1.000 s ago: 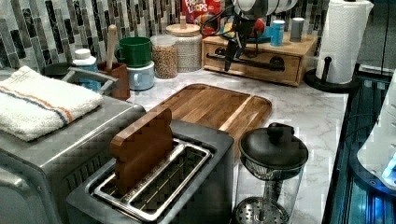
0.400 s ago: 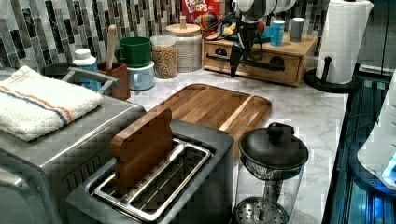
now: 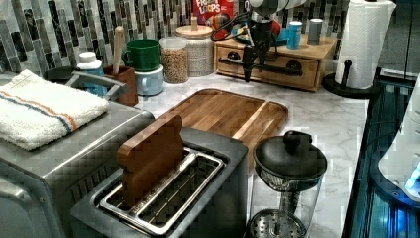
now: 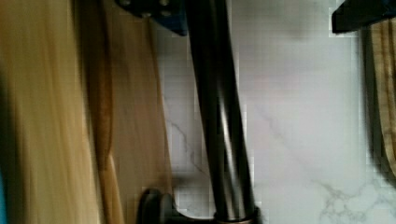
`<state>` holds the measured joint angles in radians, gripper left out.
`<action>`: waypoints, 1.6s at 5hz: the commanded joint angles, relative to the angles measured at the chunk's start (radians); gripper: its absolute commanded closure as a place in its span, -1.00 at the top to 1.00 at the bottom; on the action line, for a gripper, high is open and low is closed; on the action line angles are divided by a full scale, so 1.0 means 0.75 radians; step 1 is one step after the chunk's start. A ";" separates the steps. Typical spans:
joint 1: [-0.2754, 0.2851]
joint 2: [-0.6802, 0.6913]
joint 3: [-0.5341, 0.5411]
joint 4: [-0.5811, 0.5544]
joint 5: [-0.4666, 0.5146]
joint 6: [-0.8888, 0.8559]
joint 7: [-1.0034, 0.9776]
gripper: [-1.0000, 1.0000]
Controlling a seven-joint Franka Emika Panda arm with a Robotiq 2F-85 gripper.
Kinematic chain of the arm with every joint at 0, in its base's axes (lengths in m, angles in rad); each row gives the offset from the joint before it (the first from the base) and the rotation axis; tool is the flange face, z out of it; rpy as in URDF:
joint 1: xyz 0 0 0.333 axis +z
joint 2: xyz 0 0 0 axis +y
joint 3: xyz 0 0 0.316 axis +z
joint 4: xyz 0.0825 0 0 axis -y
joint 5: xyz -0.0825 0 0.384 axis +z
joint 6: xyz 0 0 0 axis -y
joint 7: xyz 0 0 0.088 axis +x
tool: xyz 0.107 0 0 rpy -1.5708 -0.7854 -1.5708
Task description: Open the drawer.
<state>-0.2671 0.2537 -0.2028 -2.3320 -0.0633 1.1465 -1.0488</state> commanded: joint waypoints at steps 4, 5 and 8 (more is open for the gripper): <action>0.390 -0.145 0.332 -0.019 0.025 -0.220 0.597 1.00; 0.389 -0.135 0.320 -0.002 0.069 -0.219 0.554 1.00; 0.395 -0.150 0.319 0.036 0.108 -0.289 0.696 1.00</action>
